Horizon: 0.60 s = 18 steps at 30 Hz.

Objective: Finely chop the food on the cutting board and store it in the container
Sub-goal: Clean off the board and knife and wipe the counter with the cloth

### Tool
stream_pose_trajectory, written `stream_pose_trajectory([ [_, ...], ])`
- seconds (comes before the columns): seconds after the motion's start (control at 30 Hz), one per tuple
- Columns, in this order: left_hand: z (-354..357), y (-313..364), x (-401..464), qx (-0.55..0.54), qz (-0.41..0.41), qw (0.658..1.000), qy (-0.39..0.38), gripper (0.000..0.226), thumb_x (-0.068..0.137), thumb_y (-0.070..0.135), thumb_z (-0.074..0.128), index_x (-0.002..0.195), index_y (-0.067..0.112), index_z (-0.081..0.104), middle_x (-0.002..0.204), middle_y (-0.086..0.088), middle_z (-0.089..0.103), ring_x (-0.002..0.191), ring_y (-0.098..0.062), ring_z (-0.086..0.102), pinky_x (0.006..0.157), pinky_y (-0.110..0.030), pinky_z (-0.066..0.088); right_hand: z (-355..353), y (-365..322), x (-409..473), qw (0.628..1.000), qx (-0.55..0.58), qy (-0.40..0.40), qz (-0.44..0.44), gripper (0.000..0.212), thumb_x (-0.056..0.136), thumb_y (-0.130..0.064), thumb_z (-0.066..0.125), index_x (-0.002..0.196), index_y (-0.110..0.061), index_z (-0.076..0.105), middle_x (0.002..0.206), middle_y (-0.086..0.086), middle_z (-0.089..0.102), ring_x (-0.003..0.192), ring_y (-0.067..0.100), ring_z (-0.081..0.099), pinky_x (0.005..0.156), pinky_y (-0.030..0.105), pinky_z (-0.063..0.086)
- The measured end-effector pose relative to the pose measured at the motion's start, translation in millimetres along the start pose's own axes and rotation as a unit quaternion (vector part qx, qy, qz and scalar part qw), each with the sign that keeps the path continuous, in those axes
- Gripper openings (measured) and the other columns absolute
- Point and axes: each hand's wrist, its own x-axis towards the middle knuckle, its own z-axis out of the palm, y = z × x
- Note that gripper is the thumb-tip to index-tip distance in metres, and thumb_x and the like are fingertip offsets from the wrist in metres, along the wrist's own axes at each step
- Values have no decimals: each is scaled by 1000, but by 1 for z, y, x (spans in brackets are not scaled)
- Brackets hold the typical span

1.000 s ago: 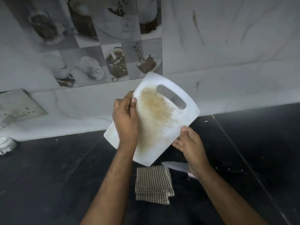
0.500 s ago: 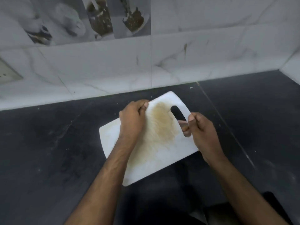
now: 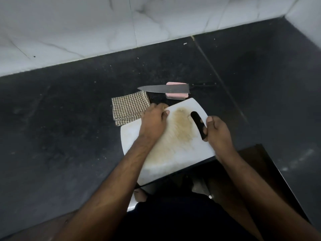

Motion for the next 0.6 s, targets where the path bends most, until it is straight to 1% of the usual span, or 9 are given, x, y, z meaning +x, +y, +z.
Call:
stream_pose_trajectory([
  [0.1, 18, 12, -8, 26, -14, 999, -34, 36, 102, 29, 60, 135, 15, 60, 123, -9, 60, 116, -26, 55, 103, -48, 42, -12, 18, 5, 1000, -12, -10, 13, 31, 108, -36, 36, 90, -22, 56, 74, 0, 57, 66, 16, 56, 61, 39, 52],
  [0.13, 23, 14, -9, 30, -20, 999, -40, 38, 102, 30, 60, 136, 15, 58, 124, -9, 59, 117, -26, 55, 103, -47, 41, -14, 22, 8, 1000, -11, -15, 16, 31, 108, -37, 36, 91, -21, 57, 76, 1, 57, 67, 16, 56, 61, 37, 53],
  [0.27, 38, 22, -5, 62, -29, 997, -24, 40, 101, 31, 62, 137, 13, 58, 125, -12, 59, 115, -30, 54, 100, -45, 42, -19, 32, 17, 999, 24, -21, 28, 30, 109, -34, 37, 97, -15, 58, 78, 3, 59, 66, 14, 58, 52, 17, 47],
  [0.37, 45, 26, -3, 83, -41, 996, -15, 42, 101, 29, 61, 139, 12, 54, 128, -12, 58, 116, -30, 52, 101, -43, 40, -19, 38, 24, 999, 25, -17, 21, 27, 109, -29, 38, 105, -13, 59, 84, 3, 65, 69, 12, 63, 53, 15, 49],
  [0.47, 54, 29, -8, 105, -55, 993, -21, 49, 102, 33, 61, 145, 13, 48, 135, -11, 53, 121, -29, 48, 107, -42, 37, -21, 45, 34, 999, -16, -32, 2, 26, 109, -24, 39, 115, -11, 61, 94, 3, 68, 74, 9, 64, 54, 10, 47],
  [0.5, 58, 30, -10, 109, -59, 992, -22, 52, 102, 33, 60, 147, 13, 46, 138, -12, 51, 124, -29, 47, 109, -42, 36, -22, 48, 38, 999, -43, -31, -13, 27, 108, -23, 40, 118, -10, 61, 100, 5, 69, 79, 11, 65, 58, 10, 46],
  [0.53, 61, 31, -11, 110, -62, 992, -21, 53, 101, 33, 61, 148, 13, 45, 140, -12, 49, 127, -29, 46, 112, -42, 34, -23, 51, 42, 996, -75, -24, -35, 28, 108, -21, 41, 122, -9, 62, 107, 5, 69, 87, 14, 66, 65, 14, 46],
  [0.57, 63, 32, -13, 110, -64, 992, -19, 54, 101, 33, 61, 148, 13, 45, 141, -12, 48, 129, -29, 45, 114, -42, 33, -24, 54, 45, 993, -101, -18, -60, 28, 106, -18, 44, 125, -9, 62, 113, 6, 67, 96, 18, 65, 72, 18, 43],
  [0.6, 65, 32, -14, 111, -65, 992, -19, 55, 101, 34, 62, 149, 12, 45, 142, -12, 47, 131, -29, 44, 115, -42, 32, -24, 57, 47, 990, -117, -17, -81, 28, 105, -15, 46, 127, -9, 61, 118, 7, 64, 103, 20, 63, 78, 20, 41],
])
